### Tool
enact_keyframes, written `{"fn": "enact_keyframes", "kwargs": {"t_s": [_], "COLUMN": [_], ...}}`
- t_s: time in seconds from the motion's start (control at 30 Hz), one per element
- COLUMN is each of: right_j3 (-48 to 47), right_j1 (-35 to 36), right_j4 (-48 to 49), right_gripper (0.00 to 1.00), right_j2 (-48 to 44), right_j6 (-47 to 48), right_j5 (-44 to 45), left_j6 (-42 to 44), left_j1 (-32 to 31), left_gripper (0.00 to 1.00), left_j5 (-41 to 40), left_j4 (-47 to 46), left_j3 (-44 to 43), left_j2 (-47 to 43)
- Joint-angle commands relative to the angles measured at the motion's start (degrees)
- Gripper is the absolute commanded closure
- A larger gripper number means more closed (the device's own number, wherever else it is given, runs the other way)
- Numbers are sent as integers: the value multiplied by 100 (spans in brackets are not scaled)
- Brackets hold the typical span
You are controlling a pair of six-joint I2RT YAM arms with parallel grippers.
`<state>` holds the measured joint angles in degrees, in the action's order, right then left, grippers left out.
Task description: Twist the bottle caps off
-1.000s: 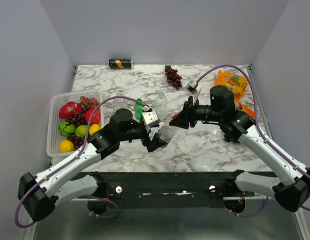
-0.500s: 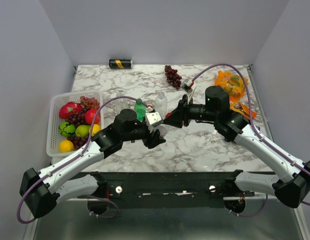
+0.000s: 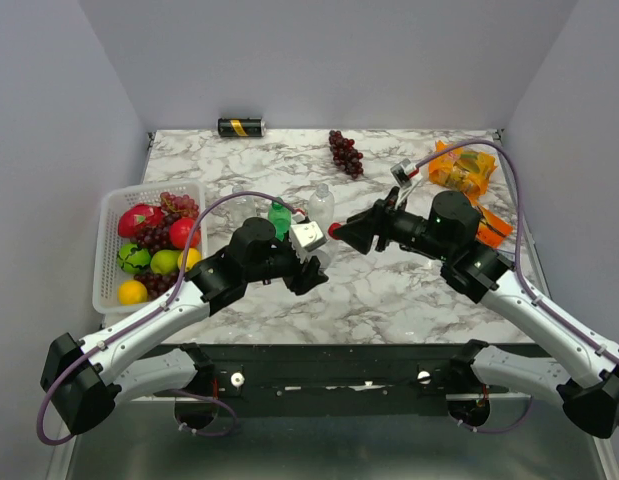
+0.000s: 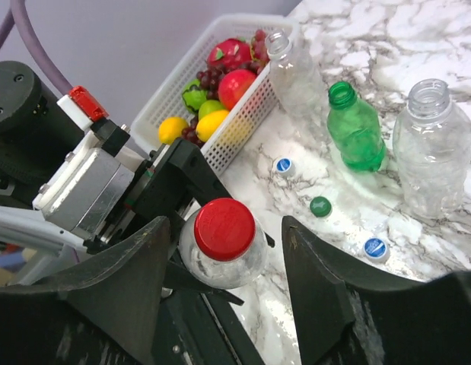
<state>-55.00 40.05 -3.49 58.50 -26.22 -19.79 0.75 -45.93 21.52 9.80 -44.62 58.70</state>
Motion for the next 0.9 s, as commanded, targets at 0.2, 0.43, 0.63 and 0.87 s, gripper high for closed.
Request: {"fn": "enact_keyframes", "kwargs": {"t_s": [0.2, 0.43, 0.63, 0.87], "right_j3": [121, 51, 42, 51], "right_j1": [29, 64, 82, 82], "right_j4": [630, 586, 577, 560], "right_gripper": [37, 41, 58, 66], "right_j2": [153, 232, 285, 381], "right_j6": [-349, -340, -340, -270], "right_j5": [28, -209, -428, -640], "left_j6": [-58, -49, -58, -23], "left_j1": [-21, -21, -12, -21], "left_gripper": [58, 59, 59, 59], "left_j5": [-297, -368, -376, -403], "left_j4": [13, 39, 48, 48], "left_j3": [-108, -117, -126, -108], "left_j2": [-60, -69, -86, -122]}}
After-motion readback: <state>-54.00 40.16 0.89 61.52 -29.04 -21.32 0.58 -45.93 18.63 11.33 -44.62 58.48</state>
